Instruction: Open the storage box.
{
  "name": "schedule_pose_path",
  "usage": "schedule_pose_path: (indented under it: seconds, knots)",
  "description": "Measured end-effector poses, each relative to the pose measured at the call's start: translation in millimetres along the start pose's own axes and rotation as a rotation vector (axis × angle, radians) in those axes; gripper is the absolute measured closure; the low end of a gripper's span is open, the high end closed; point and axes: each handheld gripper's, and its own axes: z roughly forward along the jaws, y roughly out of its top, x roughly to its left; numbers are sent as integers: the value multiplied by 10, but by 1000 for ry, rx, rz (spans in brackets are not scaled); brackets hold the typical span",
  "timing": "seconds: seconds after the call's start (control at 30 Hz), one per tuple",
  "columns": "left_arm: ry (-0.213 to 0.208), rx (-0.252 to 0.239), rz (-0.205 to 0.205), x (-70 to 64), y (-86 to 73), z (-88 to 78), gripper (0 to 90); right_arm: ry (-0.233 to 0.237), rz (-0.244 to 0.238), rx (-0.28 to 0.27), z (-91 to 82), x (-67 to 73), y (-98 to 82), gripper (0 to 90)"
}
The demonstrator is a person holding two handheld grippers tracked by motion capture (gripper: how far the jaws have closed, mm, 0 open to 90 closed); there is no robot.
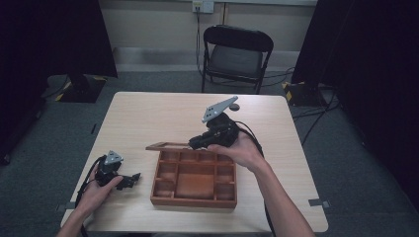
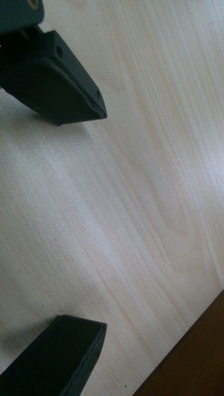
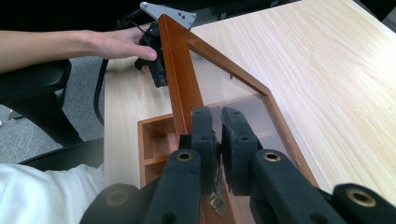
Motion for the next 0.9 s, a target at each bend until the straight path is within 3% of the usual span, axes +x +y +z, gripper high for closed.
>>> schedule_pose_path:
  seconds: [0.9]
  knots:
    - [1,0,0,0,-1,0,6,4,-6,1,-4,-7,4,845]
